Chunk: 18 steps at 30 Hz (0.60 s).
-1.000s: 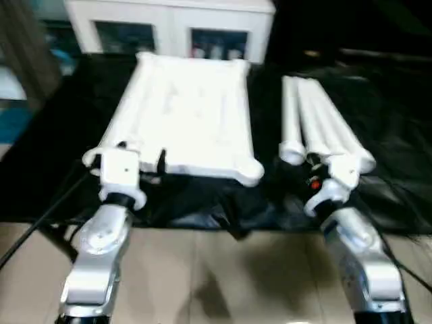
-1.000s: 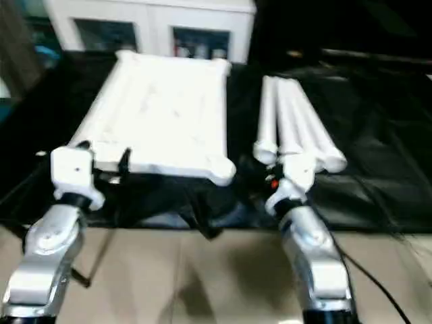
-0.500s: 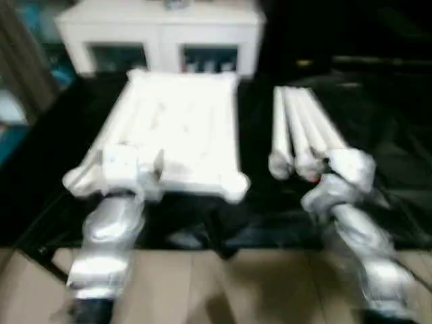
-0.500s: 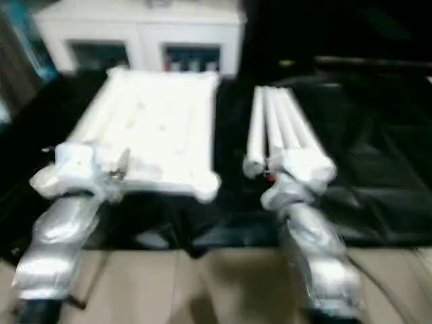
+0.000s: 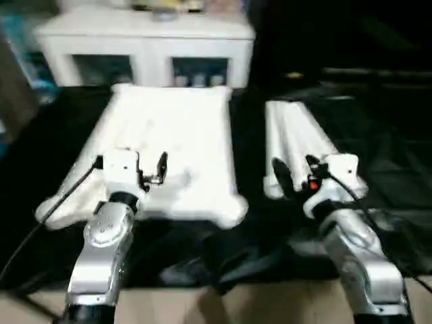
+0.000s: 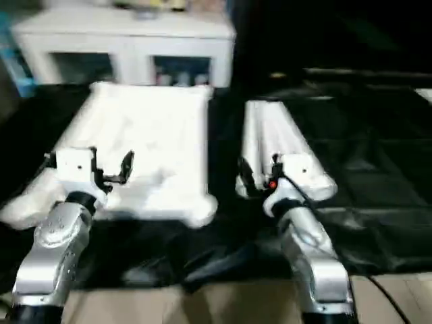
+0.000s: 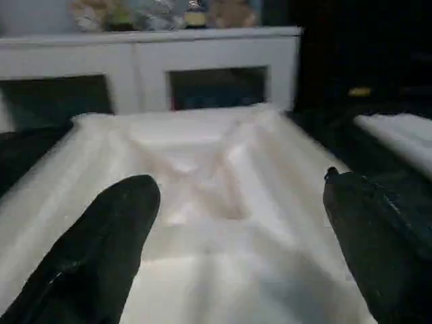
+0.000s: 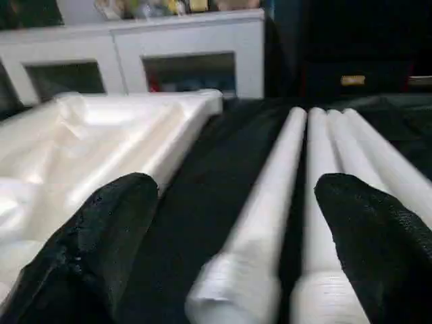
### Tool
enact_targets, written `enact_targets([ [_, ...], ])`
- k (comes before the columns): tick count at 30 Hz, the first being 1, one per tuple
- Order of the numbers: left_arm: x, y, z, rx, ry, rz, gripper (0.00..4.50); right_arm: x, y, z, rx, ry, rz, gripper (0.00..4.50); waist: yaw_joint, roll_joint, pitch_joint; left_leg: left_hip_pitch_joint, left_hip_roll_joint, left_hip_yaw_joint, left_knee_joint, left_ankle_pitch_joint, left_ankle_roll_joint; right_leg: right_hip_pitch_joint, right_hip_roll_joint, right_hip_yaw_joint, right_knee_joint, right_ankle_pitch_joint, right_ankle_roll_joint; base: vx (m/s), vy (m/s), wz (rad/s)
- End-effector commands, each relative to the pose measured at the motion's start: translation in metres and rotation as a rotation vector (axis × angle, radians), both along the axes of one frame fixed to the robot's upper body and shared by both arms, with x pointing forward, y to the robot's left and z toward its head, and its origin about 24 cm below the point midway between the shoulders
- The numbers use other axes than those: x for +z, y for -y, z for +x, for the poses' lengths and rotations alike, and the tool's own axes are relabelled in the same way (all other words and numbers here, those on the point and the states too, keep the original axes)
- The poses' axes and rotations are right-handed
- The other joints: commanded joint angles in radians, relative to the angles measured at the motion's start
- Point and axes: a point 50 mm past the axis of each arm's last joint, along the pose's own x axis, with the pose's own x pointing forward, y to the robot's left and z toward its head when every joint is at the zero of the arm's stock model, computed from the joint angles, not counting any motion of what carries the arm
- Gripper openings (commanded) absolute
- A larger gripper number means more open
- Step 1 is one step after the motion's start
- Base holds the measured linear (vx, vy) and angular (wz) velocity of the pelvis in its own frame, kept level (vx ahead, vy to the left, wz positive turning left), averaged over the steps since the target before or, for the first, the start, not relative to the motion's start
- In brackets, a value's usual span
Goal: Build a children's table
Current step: Move to table
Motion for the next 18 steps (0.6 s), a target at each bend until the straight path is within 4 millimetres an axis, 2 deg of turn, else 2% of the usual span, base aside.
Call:
enact_targets([
  [1, 0.003, -0.009, -0.002, 0.031, 0.006, 0.017, 4.42, 0.002, -0.009, 0.002, 0.036, 0.003, 0.004, 4.25, 0.048, -0.018, -0.034, -0.093, 0.042, -0.017, 0.011, 0.034, -0.001, 0.119, -0.170, 0.130, -0.174, -0.461, -0.137, 0.140, -0.062, -0.03],
  [2, 0.001, -0.009, -0.004, 0.032, 0.003, 0.016, 4.42, 0.003, -0.009, 0.003, 0.040, 0.003, 0.007, 4.25, 0.049, -0.021, -0.032, -0.086, 0.052, -0.015, -0.005, 0.056, -0.011, 0.116, -0.159, 0.111, -0.179, -0.447, -0.185, 0.117, -0.028, 0.01],
  [3, 0.001, -0.009, -0.004, 0.032, 0.002, 0.016, 4.42, 0.003, -0.009, 0.004, 0.039, 0.002, 0.012, 4.25, 0.057, -0.001, -0.027, -0.073, 0.068, -0.007, -0.060, 0.095, -0.007, 0.111, -0.122, 0.069, -0.183, -0.432, -0.243, 0.117, -0.028, 0.01],
  [4, 0.001, -0.009, -0.004, 0.032, 0.001, 0.016, 4.42, 0.003, -0.009, 0.004, 0.038, 0.002, 0.017, 4.25, 0.060, 0.012, -0.032, -0.060, 0.084, -0.003, -0.099, 0.109, -0.001, 0.110, -0.104, 0.044, -0.181, -0.424, -0.248, 0.123, 0.035, 0.09],
  [5, 0.000, -0.008, -0.005, 0.031, -0.001, 0.018, 4.42, 0.004, -0.009, 0.006, 0.041, 0.003, 0.018, 4.25, 0.031, 0.065, -0.026, 0.009, 0.158, -0.048, -0.204, -0.062, 0.011, 0.063, -0.006, -0.039, -0.113, -0.309, -0.170, 0.141, 0.089, 0.09],
  [6, 0.000, -0.007, -0.004, 0.030, -0.001, 0.019, 4.42, 0.005, -0.008, 0.007, 0.044, 0.003, 0.016, 4.25, 0.016, 0.079, -0.034, 0.076, 0.192, -0.088, -0.217, -0.208, 0.024, 0.001, 0.013, -0.053, -0.044, -0.260, -0.156, 0.141, 0.089, 0.09],
  [7, 0.000, -0.006, -0.004, 0.029, -0.001, 0.020, 4.42, 0.005, -0.007, 0.007, 0.046, 0.004, 0.013, 4.25, 0.001, 0.073, -0.051, 0.121, 0.222, -0.138, -0.224, -0.279, 0.099, -0.031, 0.003, -0.052, 0.033, -0.149, -0.089, 0.166, 0.082, 0.08],
  [8, 0.000, -0.006, -0.004, 0.029, -0.001, 0.020, 4.42, 0.005, -0.007, 0.007, 0.046, 0.004, 0.013, 4.25, -0.003, 0.070, -0.058, 0.127, 0.220, -0.142, -0.215, -0.233, 0.153, -0.050, -0.002, -0.053, 0.045, -0.108, -0.045, 0.166, 0.059, 0.06],
  [9, 0.000, -0.004, -0.004, 0.023, 0.002, 0.024, 4.42, 0.005, -0.005, 0.007, 0.052, 0.005, 0.010, 4.25, 0.000, 0.060, -0.052, 0.121, 0.211, -0.129, -0.203, -0.128, 0.242, -0.079, -0.011, -0.052, 0.063, -0.060, 0.014, 0.166, 0.059, 0.06],
  [10, 0.000, -0.003, -0.004, 0.018, 0.003, 0.027, 4.42, 0.006, -0.004, 0.007, 0.060, 0.007, 0.012, 4.25, -0.002, 0.045, -0.053, 0.117, 0.198, -0.108, -0.197, 0.002, 0.318, -0.102, -0.018, -0.047, 0.067, -0.008, 0.050, 0.133, 0.046, 0.00],
  [11, 0.000, -0.002, -0.004, 0.014, 0.004, 0.028, 4.42, 0.006, -0.004, 0.007, 0.066, 0.009, 0.013, 4.25, 0.004, 0.038, -0.046, 0.097, 0.186, -0.082, -0.207, 0.017, 0.326, -0.096, -0.019, -0.046, 0.057, 0.018, 0.051, 0.109, 0.003, 0.03],
  [12, 0.000, -0.001, -0.005, 0.009, 0.006, 0.029, 4.42, 0.008, -0.004, 0.006, 0.105, 0.017, 0.027, 4.25, 0.007, -0.021, -0.045, 0.046, 0.109, 0.001, -0.185, -0.118, 0.230, -0.038, -0.067, 0.008, -0.077, 0.081, -0.006, 0.109, 0.003, 0.03],
  [13, 0.000, 0.000, -0.005, 0.007, 0.011, 0.031, 4.42, 0.010, -0.005, 0.005, 0.136, 0.020, 0.031, 4.25, 0.019, -0.062, -0.060, -0.019, 0.056, 0.023, -0.136, -0.137, 0.195, 0.043, -0.104, 0.064, -0.119, -0.014, -0.006, 0.072, -0.052, 0.03],
  [14, 0.002, 0.000, -0.006, 0.003, 0.026, 0.027, 4.42, 0.012, -0.007, 0.004, 0.179, 0.026, 0.031, 4.25, 0.058, -0.040, -0.044, -0.019, 0.033, 0.032, -0.069, -0.138, 0.137, 0.058, -0.183, 0.119, -0.169, -0.198, -0.061, 0.073, -0.056, 0.11],
  [15, 0.005, -0.001, -0.006, 0.000, 0.055, 0.014, 4.42, 0.014, -0.007, 0.003, 0.224, 0.029, 0.028, 4.25, 0.070, -0.048, -0.050, -0.054, 0.069, -0.001, -0.021, -0.023, 0.045, 0.096, -0.224, 0.147, -0.174, -0.282, -0.200, 0.073, -0.056, 0.11],
  [16, 0.007, -0.001, -0.006, 0.000, 0.072, 0.006, 4.42, 0.015, -0.007, 0.002, 0.254, 0.033, 0.015, 4.25, 0.076, -0.042, -0.049, -0.074, 0.078, -0.010, -0.027, 0.038, 0.012, 0.110, -0.218, 0.135, -0.158, -0.217, -0.247, 0.098, -0.019, 0.05],
  [17, 0.011, -0.003, -0.005, -0.001, 0.110, -0.010, 4.42, 0.016, -0.006, 0.001, 0.288, 0.034, 0.004, 4.25, 0.070, -0.024, -0.046, -0.064, 0.097, -0.005, -0.122, 0.228, -0.039, 0.071, -0.108, 0.055, -0.095, 0.138, -0.302, 0.090, 0.001, -0.05],
  [18, 0.015, -0.005, -0.002, -0.010, 0.141, -0.020, 4.42, 0.017, -0.005, 0.000, 0.322, 0.031, -0.003, 4.25, 0.067, -0.010, -0.051, -0.046, 0.113, -0.003, -0.155, 0.289, -0.017, 0.051, -0.071, 0.025, -0.073, 0.217, -0.278, 0.090, 0.001, -0.05],
])
